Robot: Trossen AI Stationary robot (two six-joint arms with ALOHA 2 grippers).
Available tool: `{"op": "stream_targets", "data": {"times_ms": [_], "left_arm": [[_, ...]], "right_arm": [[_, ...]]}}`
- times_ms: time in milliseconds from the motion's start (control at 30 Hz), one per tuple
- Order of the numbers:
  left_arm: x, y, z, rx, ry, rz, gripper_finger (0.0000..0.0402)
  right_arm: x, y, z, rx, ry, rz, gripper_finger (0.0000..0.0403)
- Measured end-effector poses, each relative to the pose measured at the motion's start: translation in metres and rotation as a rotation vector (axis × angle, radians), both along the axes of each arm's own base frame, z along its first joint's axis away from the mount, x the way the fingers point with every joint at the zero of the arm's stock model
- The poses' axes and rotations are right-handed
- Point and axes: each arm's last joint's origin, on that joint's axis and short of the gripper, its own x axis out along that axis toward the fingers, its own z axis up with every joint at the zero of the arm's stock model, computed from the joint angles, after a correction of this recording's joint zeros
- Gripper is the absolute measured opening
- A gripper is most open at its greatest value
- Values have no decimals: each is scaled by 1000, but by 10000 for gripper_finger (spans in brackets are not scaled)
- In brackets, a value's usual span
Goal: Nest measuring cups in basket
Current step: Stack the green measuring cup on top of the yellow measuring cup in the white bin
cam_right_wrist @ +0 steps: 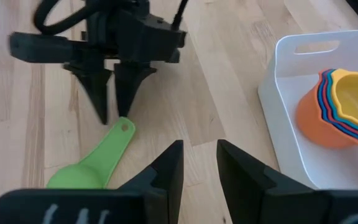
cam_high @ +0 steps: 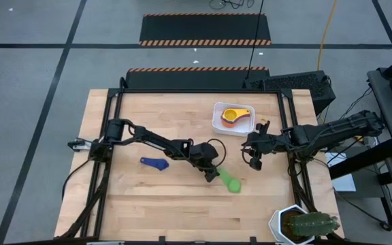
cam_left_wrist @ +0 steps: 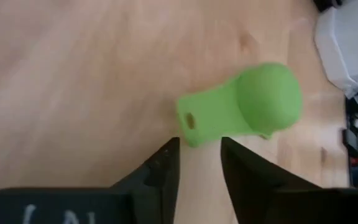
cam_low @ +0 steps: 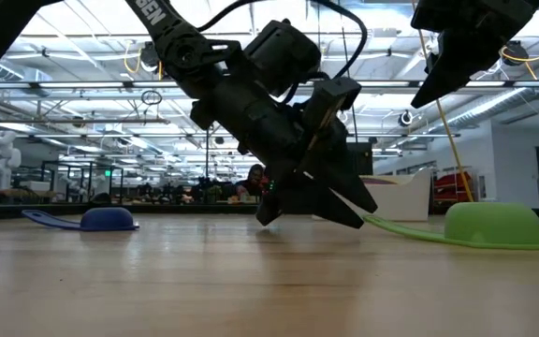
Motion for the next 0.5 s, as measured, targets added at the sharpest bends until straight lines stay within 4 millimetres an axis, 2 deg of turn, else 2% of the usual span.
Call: {"op": "stream_targets", "data": {"times_ms": [133,233,367,500], "left_arm": [[1,5,1,11,-11,13,94],[1,7,1,26,-16,8,92],[1,6,1,56,-25,1,109],[3,6,-4,34,-28,12,142]], "right_arm": [[0,0,0,0,0,0,91],[0,0,0,0,0,0,91],[0,0,0,0,0,0,91],[0,0,0,0,0,0,91]]}}
